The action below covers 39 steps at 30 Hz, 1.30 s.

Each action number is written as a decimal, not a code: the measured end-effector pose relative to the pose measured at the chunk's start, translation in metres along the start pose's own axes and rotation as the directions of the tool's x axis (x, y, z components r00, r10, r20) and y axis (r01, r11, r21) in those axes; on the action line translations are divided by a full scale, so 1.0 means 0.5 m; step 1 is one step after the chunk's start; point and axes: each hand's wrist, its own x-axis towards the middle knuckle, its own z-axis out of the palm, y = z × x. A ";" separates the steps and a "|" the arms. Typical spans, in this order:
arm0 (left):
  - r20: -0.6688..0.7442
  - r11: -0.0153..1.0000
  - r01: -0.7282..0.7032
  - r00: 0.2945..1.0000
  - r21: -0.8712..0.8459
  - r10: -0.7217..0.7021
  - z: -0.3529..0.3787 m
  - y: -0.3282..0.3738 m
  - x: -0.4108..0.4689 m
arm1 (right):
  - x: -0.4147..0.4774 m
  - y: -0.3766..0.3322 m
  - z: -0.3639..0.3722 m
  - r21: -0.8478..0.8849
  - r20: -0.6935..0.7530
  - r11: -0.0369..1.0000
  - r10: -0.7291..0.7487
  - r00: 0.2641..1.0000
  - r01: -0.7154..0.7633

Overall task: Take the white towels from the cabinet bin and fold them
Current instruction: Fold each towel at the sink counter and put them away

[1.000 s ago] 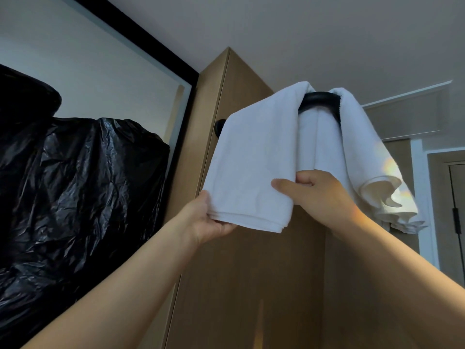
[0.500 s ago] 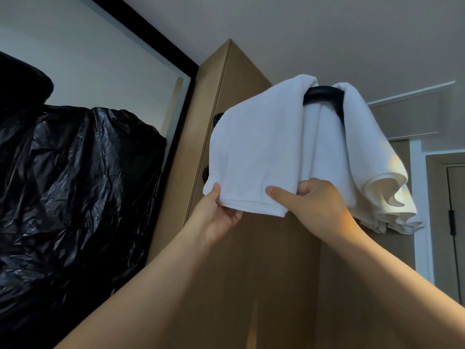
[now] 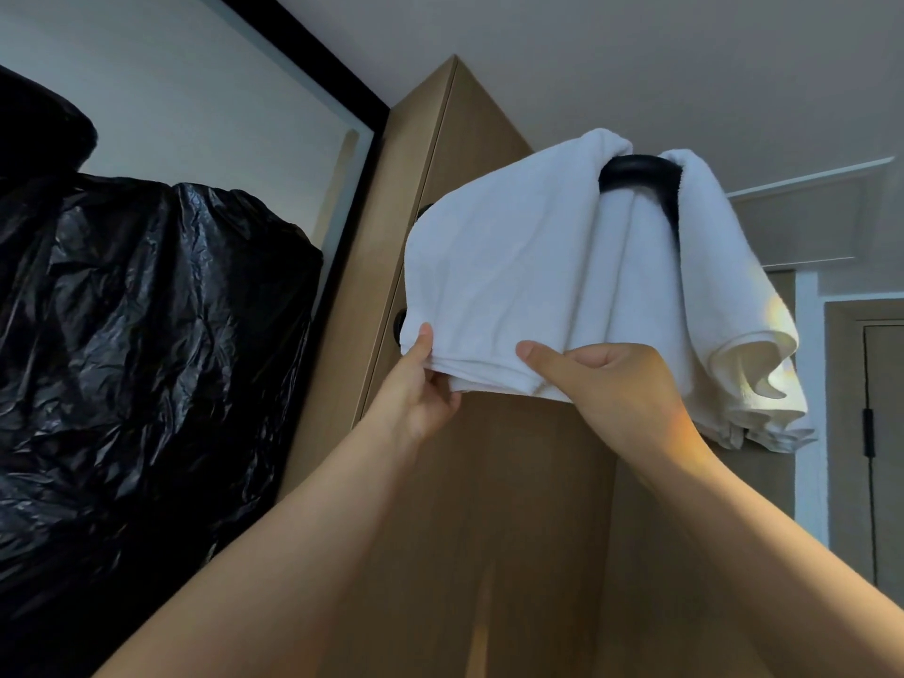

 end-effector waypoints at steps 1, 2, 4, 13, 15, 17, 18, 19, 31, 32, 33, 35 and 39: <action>-0.012 0.999 0.007 1.000 0.035 -0.006 -0.007 -0.007 0.003 | -0.001 0.001 -0.002 -0.009 -0.005 1.000 0.003 1.000 -0.003; -0.024 0.997 0.027 0.999 0.077 -0.025 -0.018 -0.017 0.007 | -0.003 0.001 -0.003 -0.016 -0.011 1.000 -0.002 1.000 0.002; -0.025 0.989 0.104 0.994 0.109 -0.102 -0.036 -0.034 0.010 | -0.007 -0.003 0.000 -0.031 -0.030 0.999 -0.029 0.999 0.028; 0.067 0.966 0.088 0.995 -0.243 -0.073 -0.040 -0.023 0.003 | -0.022 0.006 0.002 -0.041 -0.116 0.994 -0.110 0.987 0.105; 0.037 0.972 0.074 0.997 -0.222 -0.067 -0.040 -0.021 0.000 | -0.022 0.010 0.005 -0.018 -0.151 0.992 -0.129 0.980 0.128; 0.034 0.985 0.074 0.997 -0.159 -0.069 -0.038 -0.020 0.000 | -0.022 0.015 0.010 -0.011 -0.206 0.992 -0.127 0.970 0.127; 0.039 0.989 0.078 0.997 -0.129 -0.073 -0.036 -0.021 0.003 | -0.021 0.018 0.013 -0.002 -0.238 0.993 -0.118 0.964 0.121; 0.046 0.990 0.086 0.996 -0.108 -0.082 -0.032 -0.021 0.005 | -0.019 0.021 0.017 0.011 -0.269 0.993 -0.108 0.957 0.116; 0.032 0.994 0.028 0.999 -0.110 -0.025 -0.007 -0.044 0.041 | -0.011 0.048 0.042 -0.012 -0.386 0.994 -0.109 0.916 0.113; 0.046 0.988 0.030 0.999 -0.151 -0.023 -0.005 -0.046 0.038 | -0.011 0.049 0.040 -0.009 -0.370 0.993 -0.109 0.923 0.114; 0.062 0.979 0.034 0.998 -0.199 -0.022 0.000 -0.048 0.032 | -0.012 0.049 0.039 -0.006 -0.355 0.993 -0.110 0.928 0.116; 0.086 0.961 0.026 0.996 -0.276 -0.002 0.008 -0.054 0.020 | -0.017 0.049 0.039 0.016 -0.334 0.990 -0.127 0.934 0.141; 0.112 0.951 0.012 0.993 -0.310 0.025 0.002 -0.060 0.016 | -0.024 0.035 0.047 -0.062 -0.321 0.984 -0.175 0.931 0.164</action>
